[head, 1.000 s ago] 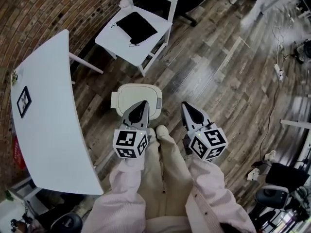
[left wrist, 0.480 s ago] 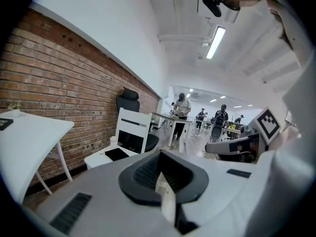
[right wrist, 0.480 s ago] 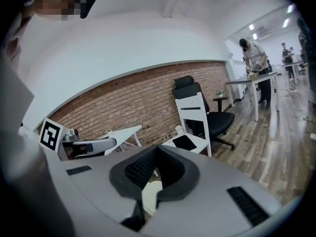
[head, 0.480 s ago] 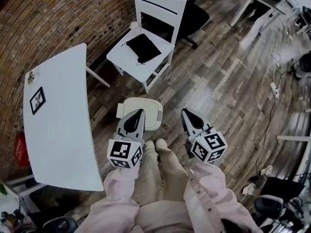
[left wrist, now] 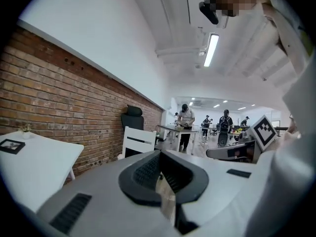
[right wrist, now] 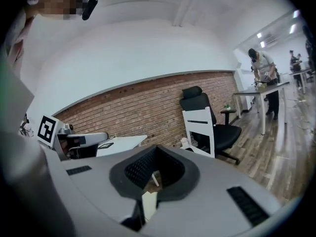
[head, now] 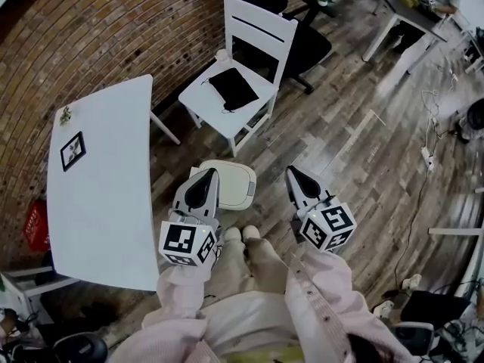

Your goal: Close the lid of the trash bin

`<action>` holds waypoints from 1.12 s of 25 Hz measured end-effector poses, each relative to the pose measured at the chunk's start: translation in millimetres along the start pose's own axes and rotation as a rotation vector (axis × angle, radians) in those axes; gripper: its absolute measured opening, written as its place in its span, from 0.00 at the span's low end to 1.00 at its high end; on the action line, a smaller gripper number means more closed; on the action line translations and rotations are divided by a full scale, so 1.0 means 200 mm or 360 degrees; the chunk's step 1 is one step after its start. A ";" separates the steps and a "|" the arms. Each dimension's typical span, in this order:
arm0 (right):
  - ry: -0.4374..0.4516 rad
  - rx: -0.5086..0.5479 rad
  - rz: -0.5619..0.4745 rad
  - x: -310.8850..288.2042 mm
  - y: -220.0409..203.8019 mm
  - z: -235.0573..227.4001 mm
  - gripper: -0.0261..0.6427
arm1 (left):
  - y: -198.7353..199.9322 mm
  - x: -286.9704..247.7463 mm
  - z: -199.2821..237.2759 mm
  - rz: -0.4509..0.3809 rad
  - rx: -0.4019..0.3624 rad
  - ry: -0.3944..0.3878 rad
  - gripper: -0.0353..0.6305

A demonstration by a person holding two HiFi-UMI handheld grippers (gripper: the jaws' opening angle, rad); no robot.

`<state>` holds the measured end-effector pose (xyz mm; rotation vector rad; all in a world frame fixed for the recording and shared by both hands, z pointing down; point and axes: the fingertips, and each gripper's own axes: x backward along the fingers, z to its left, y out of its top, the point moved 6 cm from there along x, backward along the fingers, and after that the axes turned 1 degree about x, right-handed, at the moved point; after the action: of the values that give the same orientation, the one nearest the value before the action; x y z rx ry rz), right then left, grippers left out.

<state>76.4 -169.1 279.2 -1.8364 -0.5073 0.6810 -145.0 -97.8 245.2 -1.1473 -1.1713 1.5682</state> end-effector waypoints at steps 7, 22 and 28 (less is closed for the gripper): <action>0.0031 0.0066 -0.0085 0.00 0.14 0.01 0.04 | 0.13 0.09 0.03 -0.0094 -0.0037 0.0082 0.04; 0.0084 0.0141 -0.0256 -0.01 0.32 0.06 0.04 | 0.25 0.23 0.09 -0.0193 -0.0096 0.0216 0.04; 0.0093 0.0160 -0.0286 -0.01 0.34 0.08 0.04 | 0.25 0.23 0.11 -0.0187 -0.0104 0.0225 0.04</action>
<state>65.6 -183.6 212.1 -1.6882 -0.5812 0.5210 -181.0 -68.1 190.4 -1.1899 -1.1810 1.3469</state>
